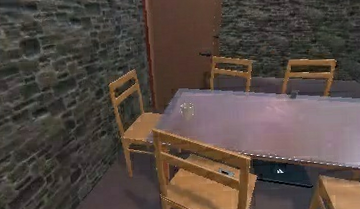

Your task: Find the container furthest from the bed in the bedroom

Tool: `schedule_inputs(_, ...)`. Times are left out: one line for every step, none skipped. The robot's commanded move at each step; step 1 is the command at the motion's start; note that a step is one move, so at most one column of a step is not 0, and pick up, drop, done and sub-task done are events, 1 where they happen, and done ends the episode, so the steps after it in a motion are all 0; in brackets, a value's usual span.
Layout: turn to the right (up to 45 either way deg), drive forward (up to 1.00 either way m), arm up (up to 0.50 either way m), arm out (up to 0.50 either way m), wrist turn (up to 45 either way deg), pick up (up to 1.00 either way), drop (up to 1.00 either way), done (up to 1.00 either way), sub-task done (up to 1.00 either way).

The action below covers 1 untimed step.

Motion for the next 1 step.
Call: schedule_inputs(0.0,1.0,0.0,0.0,0.0,0.0,0.0,0.0,0.0)
